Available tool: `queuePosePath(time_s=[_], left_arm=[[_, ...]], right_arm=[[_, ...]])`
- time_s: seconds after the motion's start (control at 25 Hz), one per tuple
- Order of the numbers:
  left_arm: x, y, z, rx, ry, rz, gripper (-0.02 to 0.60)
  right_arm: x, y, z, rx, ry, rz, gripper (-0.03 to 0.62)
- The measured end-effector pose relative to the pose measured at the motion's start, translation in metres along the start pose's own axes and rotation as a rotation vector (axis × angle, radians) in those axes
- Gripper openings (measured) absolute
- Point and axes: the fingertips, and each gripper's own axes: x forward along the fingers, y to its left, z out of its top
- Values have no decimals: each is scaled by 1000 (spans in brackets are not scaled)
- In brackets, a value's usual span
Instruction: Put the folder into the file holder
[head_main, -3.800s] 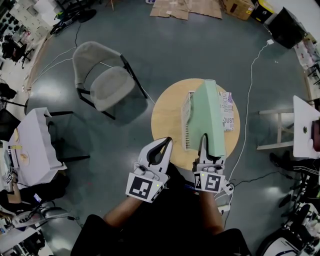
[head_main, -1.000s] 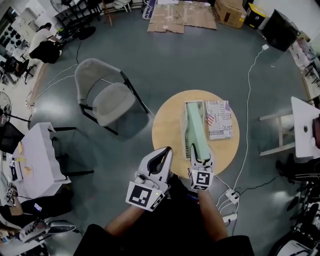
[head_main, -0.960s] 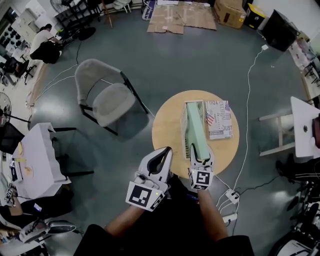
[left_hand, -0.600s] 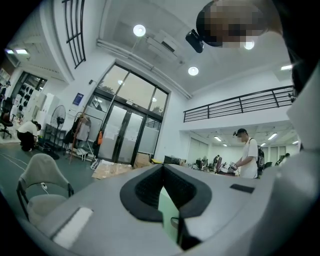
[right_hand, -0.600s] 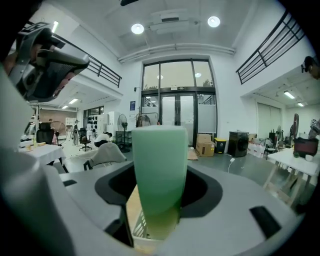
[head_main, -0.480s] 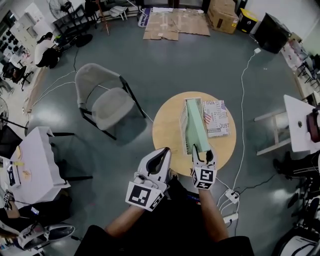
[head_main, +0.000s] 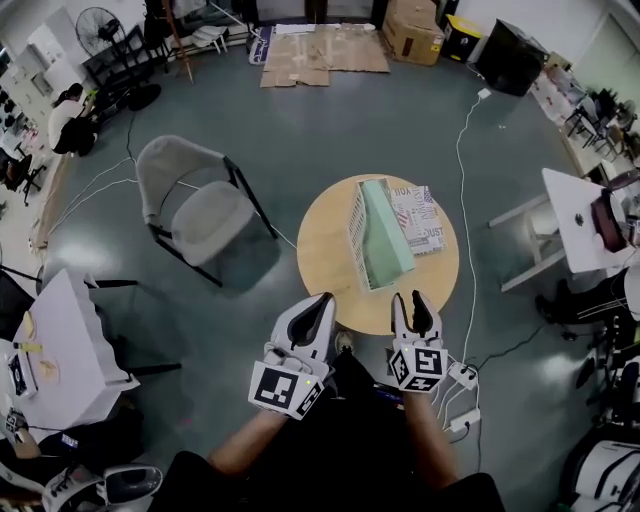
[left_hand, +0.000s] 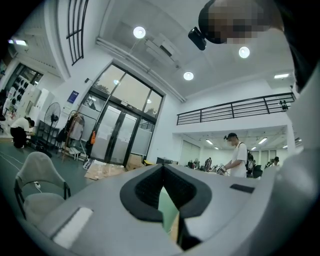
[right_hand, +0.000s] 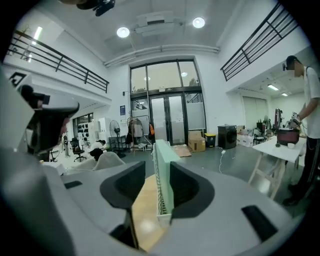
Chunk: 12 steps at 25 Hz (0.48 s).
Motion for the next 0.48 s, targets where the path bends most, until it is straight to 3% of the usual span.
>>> queuePosePath(time_s=[0.2,0.48], left_arm=[[-14,-10,-1,12,2,-4,3],[-22,-17,-7,14,19,5,3]], right_arm=[[-36,7,20,61,-13,-9,86],[-67,10,45,82,-49,1,48]])
